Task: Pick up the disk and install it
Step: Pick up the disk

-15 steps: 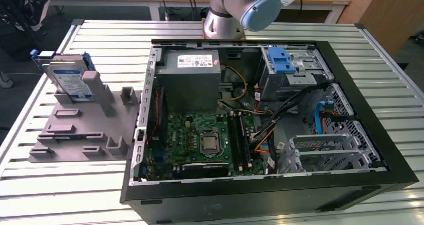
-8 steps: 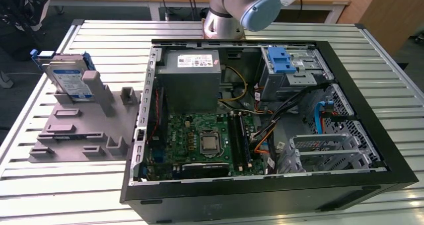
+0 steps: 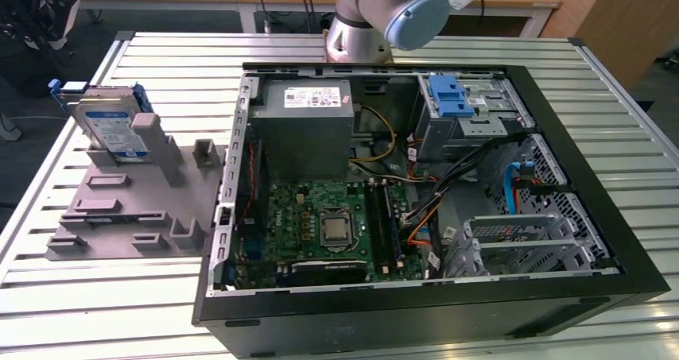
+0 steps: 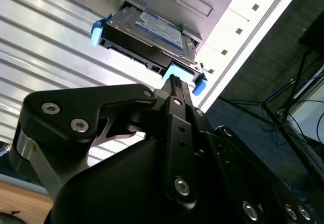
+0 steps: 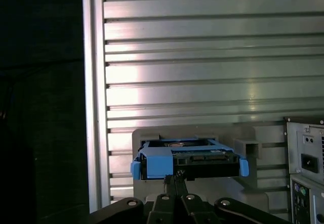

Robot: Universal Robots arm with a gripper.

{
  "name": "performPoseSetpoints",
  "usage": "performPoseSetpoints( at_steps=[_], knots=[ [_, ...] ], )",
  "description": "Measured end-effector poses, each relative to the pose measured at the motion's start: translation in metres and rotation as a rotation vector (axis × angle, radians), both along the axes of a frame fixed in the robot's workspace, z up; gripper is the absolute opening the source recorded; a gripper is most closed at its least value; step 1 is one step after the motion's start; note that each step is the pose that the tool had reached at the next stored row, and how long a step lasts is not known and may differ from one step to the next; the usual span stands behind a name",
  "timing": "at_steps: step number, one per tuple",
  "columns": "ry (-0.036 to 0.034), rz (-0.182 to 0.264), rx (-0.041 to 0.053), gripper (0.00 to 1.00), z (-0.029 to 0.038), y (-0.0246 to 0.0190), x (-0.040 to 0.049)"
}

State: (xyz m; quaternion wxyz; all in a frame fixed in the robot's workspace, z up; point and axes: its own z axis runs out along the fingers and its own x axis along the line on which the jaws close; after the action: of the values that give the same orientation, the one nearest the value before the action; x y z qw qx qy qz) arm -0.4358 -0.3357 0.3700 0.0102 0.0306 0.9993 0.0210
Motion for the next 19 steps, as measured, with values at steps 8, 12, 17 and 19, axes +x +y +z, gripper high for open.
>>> performPoseSetpoints(
  at_steps=[8, 12, 17, 19],
  knots=[
    [0.0000, 0.003, 0.0001, 0.11, 0.0000, 0.0000, 0.0000],
    [0.0000, 0.007, 0.0000, 0.11, 0.0000, 0.0000, 0.0000],
    [0.0000, 0.039, 0.0000, 0.11, 0.0000, 0.0000, 0.0000],
    [0.0000, 0.055, 0.0000, 0.11, 0.0000, 0.0000, 0.0000]
  ],
)
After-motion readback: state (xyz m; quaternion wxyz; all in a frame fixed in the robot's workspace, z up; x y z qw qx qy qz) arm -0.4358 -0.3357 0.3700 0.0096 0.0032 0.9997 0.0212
